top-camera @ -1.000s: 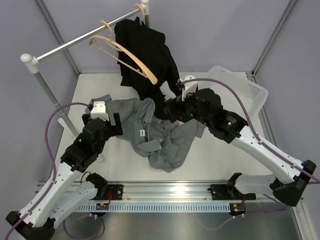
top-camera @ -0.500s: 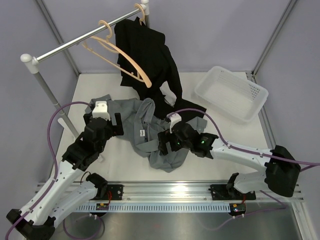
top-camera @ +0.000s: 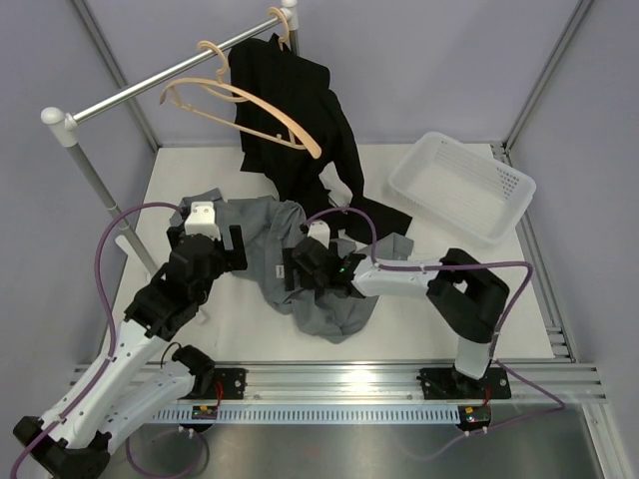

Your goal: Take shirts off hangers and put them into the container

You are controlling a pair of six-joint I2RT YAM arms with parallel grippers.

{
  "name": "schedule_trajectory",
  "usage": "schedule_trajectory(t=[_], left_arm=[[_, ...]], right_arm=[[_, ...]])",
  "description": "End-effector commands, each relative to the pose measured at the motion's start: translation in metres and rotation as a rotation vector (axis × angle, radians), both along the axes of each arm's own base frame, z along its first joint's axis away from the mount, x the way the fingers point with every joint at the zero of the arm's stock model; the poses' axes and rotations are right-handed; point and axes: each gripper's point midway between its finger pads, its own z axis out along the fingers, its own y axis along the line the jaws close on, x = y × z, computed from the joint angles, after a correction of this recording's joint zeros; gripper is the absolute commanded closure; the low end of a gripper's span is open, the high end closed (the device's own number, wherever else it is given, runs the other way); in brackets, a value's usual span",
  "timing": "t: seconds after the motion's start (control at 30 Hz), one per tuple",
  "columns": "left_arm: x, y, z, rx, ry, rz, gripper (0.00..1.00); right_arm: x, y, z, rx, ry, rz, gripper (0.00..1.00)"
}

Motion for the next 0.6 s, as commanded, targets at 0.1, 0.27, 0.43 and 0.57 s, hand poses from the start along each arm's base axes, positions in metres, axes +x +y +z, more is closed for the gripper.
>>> schedule_trajectory(t=[0.1,0.27,0.43,0.57], left_arm=[[0.003,0.003,0.004,0.008,-0.026,0.014,0.01],[0.003,0.004,0.005,0.005,-0.03,0.015,0.01],[0.003,0.003,0.004,0.006,-0.026,0.013,0.01],[0.003,0.003,0.004,0.003,-0.027,0.013,0.01]], right_arm=[[0.002,-0.003,-0.04,-0.111,0.054,-0.104,0.05],[-0.016,-0.014,-0.06,-0.148,0.128,-0.071,0.51],[-0.032,-0.038,-0.043,-0.126,0.128,-0.064,1.0],[-0.028,-0.074,0.009,-0.097,0.043,-0.129,1.0]])
